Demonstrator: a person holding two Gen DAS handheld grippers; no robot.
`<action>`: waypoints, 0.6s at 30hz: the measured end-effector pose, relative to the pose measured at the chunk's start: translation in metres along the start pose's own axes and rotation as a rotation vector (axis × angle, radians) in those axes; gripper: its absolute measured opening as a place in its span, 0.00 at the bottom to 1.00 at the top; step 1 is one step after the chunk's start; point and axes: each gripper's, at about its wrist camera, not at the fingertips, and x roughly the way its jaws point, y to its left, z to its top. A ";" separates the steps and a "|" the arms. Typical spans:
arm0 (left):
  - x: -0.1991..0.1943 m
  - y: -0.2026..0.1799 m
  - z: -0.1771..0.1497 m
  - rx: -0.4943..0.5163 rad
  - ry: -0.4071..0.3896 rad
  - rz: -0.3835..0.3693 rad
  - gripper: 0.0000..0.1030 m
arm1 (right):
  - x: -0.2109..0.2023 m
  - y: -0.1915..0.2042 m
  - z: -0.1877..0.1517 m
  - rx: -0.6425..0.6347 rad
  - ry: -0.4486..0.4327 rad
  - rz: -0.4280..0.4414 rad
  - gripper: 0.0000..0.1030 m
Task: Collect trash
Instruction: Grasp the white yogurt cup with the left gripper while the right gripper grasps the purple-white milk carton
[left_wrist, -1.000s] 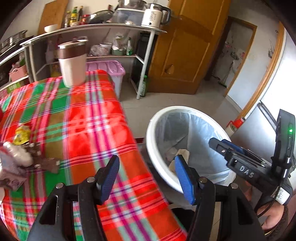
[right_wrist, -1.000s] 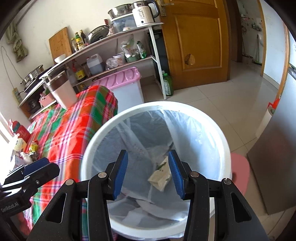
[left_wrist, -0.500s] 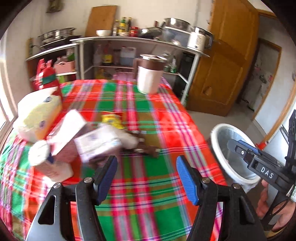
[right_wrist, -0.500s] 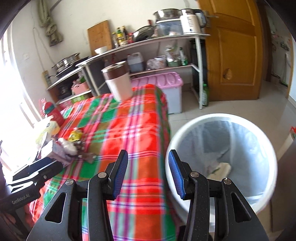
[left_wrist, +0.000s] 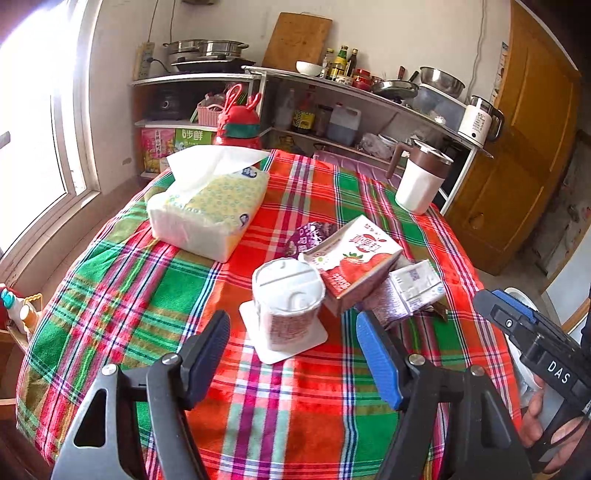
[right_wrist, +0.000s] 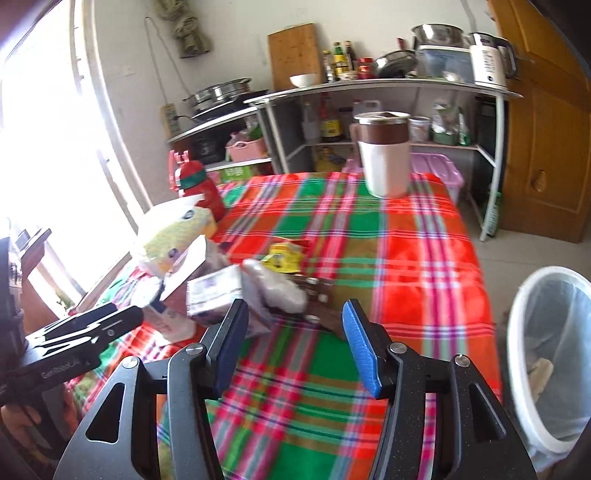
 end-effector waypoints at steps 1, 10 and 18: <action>0.000 0.007 0.000 -0.011 0.002 -0.003 0.71 | 0.005 0.007 0.000 -0.012 0.003 0.006 0.58; 0.003 0.037 -0.004 -0.036 0.023 -0.006 0.71 | 0.042 0.052 0.003 -0.073 0.022 0.060 0.63; 0.015 0.037 0.000 -0.014 0.049 -0.072 0.73 | 0.066 0.044 0.006 -0.065 0.072 -0.029 0.63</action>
